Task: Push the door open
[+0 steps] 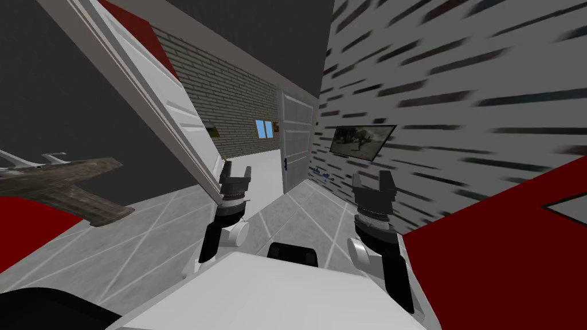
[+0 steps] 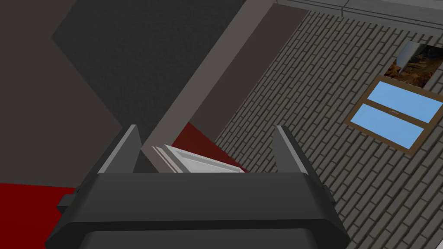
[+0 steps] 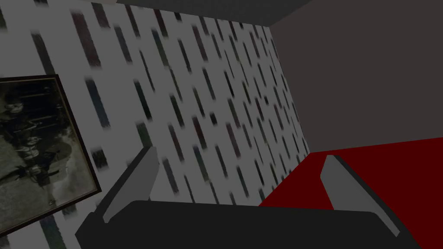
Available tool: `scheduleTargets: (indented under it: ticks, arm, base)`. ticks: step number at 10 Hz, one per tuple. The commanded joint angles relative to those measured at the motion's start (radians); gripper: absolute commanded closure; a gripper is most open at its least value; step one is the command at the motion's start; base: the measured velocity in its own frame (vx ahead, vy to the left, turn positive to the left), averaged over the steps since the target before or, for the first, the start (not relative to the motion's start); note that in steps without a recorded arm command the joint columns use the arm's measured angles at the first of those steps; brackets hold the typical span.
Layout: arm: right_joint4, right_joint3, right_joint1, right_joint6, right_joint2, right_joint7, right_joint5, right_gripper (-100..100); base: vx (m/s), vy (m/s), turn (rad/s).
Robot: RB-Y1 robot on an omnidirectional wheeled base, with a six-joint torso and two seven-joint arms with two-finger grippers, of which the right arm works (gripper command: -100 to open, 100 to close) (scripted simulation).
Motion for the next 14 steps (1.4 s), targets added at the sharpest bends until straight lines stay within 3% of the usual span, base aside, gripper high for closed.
scheduleTargets:
  ticks: [1, 7, 14]
  arm:
    - [0.023, 0.001, -0.004, -0.008, -0.009, -0.016, -0.017, -100]
    - [0.137, 0.007, -0.025, -0.045, -0.040, -0.092, -0.100, -100]
    - [0.270, 0.014, -0.049, -0.089, -0.062, -0.182, -0.197, -100]
  base:
    - [0.050, 0.008, 0.227]
    - [0.121, -0.044, 0.270]
    - [0.102, -0.059, 0.236]
